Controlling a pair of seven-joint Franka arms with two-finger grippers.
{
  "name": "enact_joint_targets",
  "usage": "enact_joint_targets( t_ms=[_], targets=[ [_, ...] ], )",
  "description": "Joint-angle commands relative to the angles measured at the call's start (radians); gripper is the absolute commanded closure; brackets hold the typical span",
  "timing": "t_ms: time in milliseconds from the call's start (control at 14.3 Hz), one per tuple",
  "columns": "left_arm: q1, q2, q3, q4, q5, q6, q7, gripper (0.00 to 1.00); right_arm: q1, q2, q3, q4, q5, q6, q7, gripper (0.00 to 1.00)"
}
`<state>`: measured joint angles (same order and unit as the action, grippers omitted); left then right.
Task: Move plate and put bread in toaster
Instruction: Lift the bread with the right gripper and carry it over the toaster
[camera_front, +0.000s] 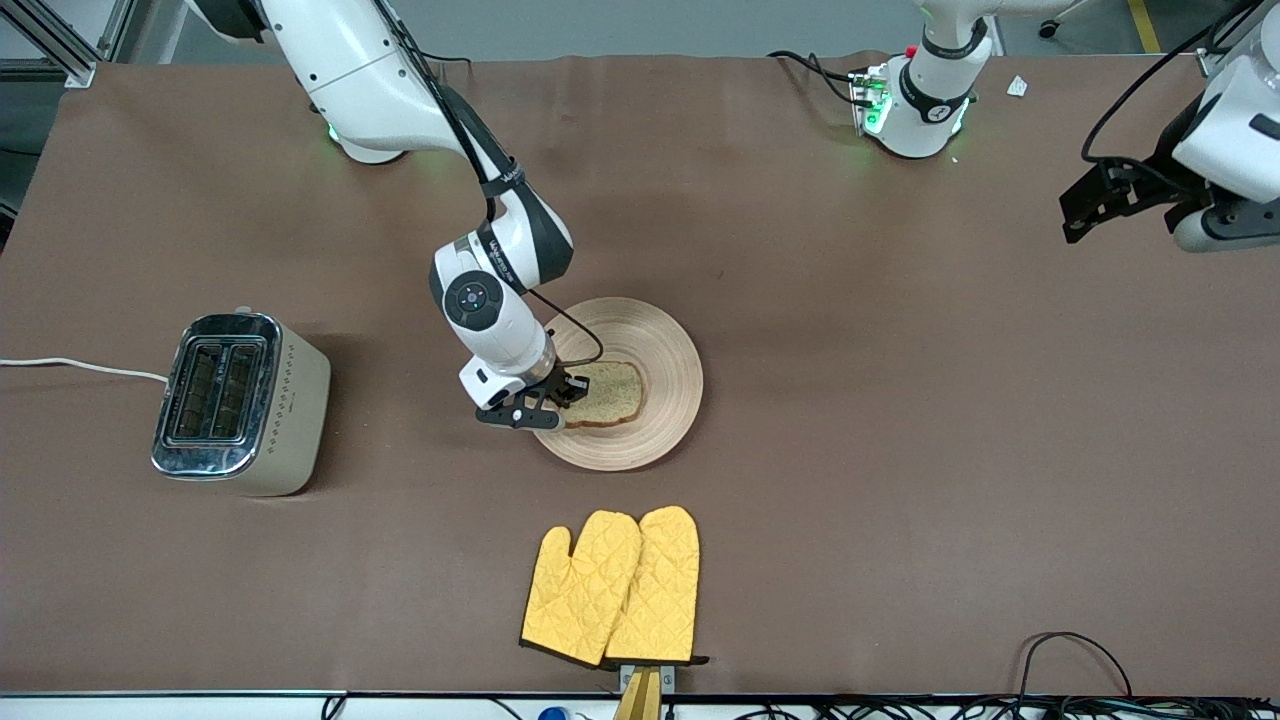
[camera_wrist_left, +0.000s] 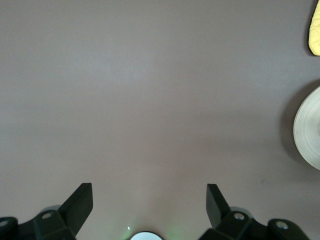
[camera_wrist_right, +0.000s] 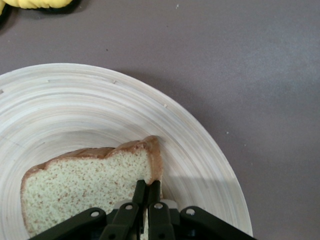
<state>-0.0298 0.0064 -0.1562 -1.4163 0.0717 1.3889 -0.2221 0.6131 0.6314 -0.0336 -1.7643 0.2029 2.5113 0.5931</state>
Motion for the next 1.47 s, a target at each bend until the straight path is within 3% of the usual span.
enact_joint_targets(
  t_ms=[0, 210, 420, 630, 980, 1400],
  targets=[
    [0.013, -0.071, 0.000, -0.072, -0.021, 0.002, 0.010, 0.00, 0.005, -0.083, -0.019, 0.031, 0.010, -0.127, 0.045, 1.00],
    [0.013, -0.065, 0.000, -0.073, -0.021, 0.002, 0.010, 0.00, 0.000, -0.197, -0.086, 0.043, -0.005, -0.253, 0.040, 1.00],
    [0.008, -0.037, 0.000, -0.064, -0.020, 0.027, 0.012, 0.00, -0.007, -0.225, -0.153, 0.216, -0.205, -0.550, 0.028, 1.00],
    [0.008, -0.026, 0.000, -0.062, -0.023, 0.044, 0.015, 0.00, -0.064, -0.223, -0.161, 0.324, -0.382, -0.762, -0.108, 1.00],
    [0.011, -0.005, 0.000, -0.061, -0.050, 0.075, 0.015, 0.00, -0.118, -0.228, -0.206, 0.328, -0.676, -0.917, -0.398, 1.00],
    [0.014, 0.009, 0.000, -0.061, -0.044, 0.081, 0.014, 0.00, -0.182, -0.219, -0.232, 0.310, -0.849, -0.934, -0.495, 1.00]
  ],
)
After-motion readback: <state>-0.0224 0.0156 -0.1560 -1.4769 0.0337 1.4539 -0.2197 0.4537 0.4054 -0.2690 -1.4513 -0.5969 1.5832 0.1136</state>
